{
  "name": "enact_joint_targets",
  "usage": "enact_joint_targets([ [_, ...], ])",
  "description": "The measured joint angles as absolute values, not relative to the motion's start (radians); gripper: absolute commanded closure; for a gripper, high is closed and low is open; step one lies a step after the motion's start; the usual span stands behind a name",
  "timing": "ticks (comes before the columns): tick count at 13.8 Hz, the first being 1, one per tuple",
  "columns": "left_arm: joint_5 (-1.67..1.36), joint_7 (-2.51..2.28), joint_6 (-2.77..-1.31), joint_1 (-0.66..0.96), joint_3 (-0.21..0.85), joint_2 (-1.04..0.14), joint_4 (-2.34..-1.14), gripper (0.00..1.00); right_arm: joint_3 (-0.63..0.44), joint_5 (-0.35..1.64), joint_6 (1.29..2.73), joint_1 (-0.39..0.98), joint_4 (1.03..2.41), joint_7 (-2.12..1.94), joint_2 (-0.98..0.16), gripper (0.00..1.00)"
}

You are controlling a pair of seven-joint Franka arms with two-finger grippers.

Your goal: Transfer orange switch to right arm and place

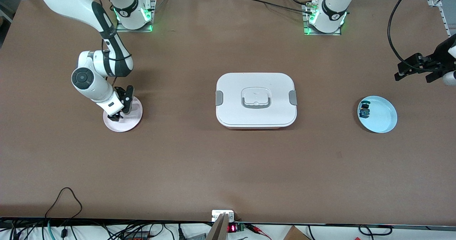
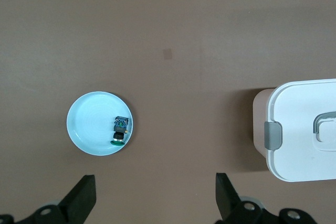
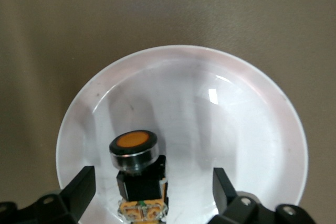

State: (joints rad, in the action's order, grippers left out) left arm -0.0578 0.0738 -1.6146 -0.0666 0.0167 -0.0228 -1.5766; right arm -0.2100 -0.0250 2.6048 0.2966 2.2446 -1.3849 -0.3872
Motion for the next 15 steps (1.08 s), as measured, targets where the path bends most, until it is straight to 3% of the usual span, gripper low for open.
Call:
enact_joint_targets([
  [5,-0.058,0.074,-1.615,-0.067,0.017,-0.023,-1.577,0.00,-0.210,-0.024,2.577,0.297,2.208,-1.375,-0.325,0.00],
  [13,-0.058,0.074,-1.615,-0.067,0.017,-0.023,-1.576,0.00,-0.210,-0.023,2.191,0.297,1.863,-1.266,-0.260,0.00],
  [15,-0.058,0.074,-1.615,-0.067,0.017,-0.023,-1.576,0.00,-0.210,-0.023,2.154,0.296,1.817,-1.194,-0.249,0.00],
])
